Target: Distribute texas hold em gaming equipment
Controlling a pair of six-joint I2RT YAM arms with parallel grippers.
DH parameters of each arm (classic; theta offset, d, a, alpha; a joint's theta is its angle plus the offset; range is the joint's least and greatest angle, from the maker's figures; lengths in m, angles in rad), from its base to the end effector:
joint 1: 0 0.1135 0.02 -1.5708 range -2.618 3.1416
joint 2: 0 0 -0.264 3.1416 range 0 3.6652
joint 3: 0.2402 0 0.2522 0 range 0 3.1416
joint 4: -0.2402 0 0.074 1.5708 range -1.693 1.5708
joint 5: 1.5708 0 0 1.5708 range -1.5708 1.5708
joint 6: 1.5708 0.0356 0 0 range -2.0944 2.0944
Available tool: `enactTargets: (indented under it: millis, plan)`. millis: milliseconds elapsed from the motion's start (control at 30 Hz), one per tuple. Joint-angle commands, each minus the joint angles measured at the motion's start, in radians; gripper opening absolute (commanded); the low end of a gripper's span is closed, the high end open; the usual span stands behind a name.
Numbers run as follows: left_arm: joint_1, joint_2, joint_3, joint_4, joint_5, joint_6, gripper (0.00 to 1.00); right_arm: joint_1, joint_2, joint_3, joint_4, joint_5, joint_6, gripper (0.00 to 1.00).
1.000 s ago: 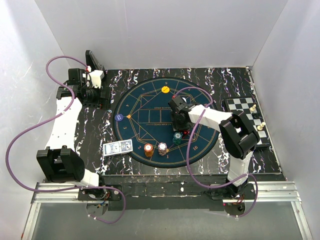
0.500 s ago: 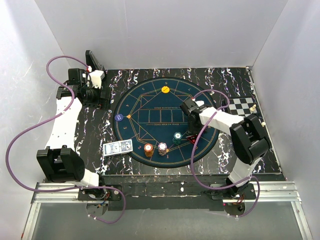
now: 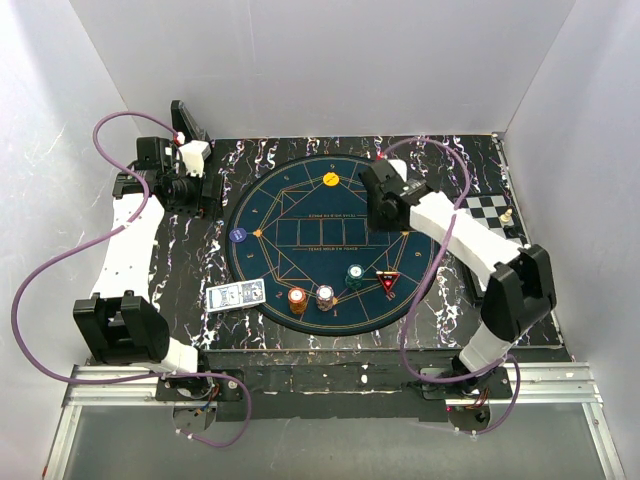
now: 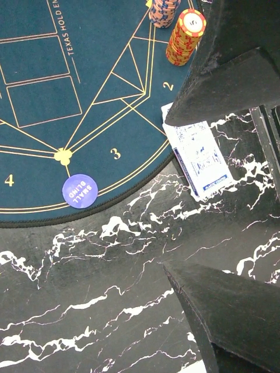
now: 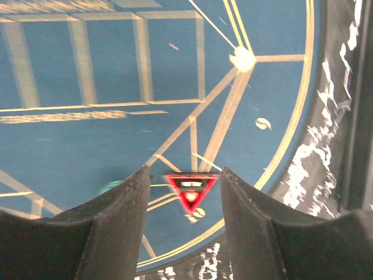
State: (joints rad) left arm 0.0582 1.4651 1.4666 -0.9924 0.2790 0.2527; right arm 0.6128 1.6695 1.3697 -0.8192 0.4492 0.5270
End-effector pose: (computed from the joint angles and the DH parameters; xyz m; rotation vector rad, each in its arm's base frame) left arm 0.2964 0.0074 0.3459 0.3496 2.4964 -0.2330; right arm 0.2904 0.1853 0.2658 0.0241 2.5242 -0.1723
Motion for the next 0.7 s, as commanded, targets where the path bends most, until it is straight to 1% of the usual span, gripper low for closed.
enactTargets:
  millis: [0,33,67,100,133,200,233,267,333,367,400,433,467,500,533,667]
  plan:
    - [0.008,-0.054,-0.003,-0.020,0.029,-0.010,1.00,0.094,-0.073,0.189,-0.054,-0.069,-0.053,0.50]
    - [0.008,-0.058,-0.011,-0.015,0.026,-0.016,1.00,0.123,-0.070,0.218,-0.052,-0.089,-0.058,0.40]
    - [0.006,-0.066,-0.017,-0.011,0.023,-0.023,0.94,0.152,-0.064,0.247,-0.058,-0.108,-0.067,0.25]
    - [0.008,-0.074,-0.025,-0.005,0.023,-0.027,0.84,0.188,-0.057,0.265,-0.061,-0.119,-0.073,0.12]
    - [0.008,-0.084,-0.031,0.000,0.020,-0.033,0.73,0.215,-0.048,0.284,-0.061,-0.130,-0.079,0.02]
    - [0.008,-0.095,-0.041,0.006,0.003,-0.046,0.22,0.269,-0.034,0.301,-0.058,-0.165,-0.094,0.01]
    - [0.006,-0.098,-0.048,0.006,-0.015,-0.053,0.00,0.295,-0.031,0.293,-0.040,-0.182,-0.102,0.01]
    - [0.006,-0.100,-0.049,0.000,-0.036,-0.061,0.00,0.318,-0.030,0.279,-0.012,-0.199,-0.111,0.01]
    - [0.011,-0.114,-0.061,-0.008,-0.057,-0.055,0.00,0.346,-0.008,0.272,0.020,-0.256,-0.116,0.01]
    - [0.014,-0.130,-0.074,-0.005,-0.057,-0.052,0.00,0.355,0.007,0.272,0.025,-0.315,-0.117,0.03]
    - [0.015,-0.147,-0.089,0.001,-0.054,-0.049,0.00,0.367,0.022,0.276,0.020,-0.337,-0.117,0.29]
    - [0.018,-0.163,-0.100,0.001,-0.044,-0.037,0.00,0.386,0.032,0.276,0.028,-0.365,-0.119,0.50]
    - [0.017,-0.169,-0.103,-0.006,-0.040,-0.030,0.12,0.401,0.041,0.269,0.044,-0.377,-0.131,0.62]
    - [0.020,-0.172,-0.103,-0.020,-0.032,-0.029,0.47,0.419,0.050,0.267,0.054,-0.386,-0.143,0.69]
    - [0.022,-0.175,-0.104,-0.028,-0.028,-0.027,0.98,0.433,0.059,0.261,0.067,-0.405,-0.154,0.75]
    - [0.028,-0.212,-0.132,-0.019,-0.037,-0.033,0.98,0.472,0.117,0.275,0.083,-0.442,-0.170,0.82]
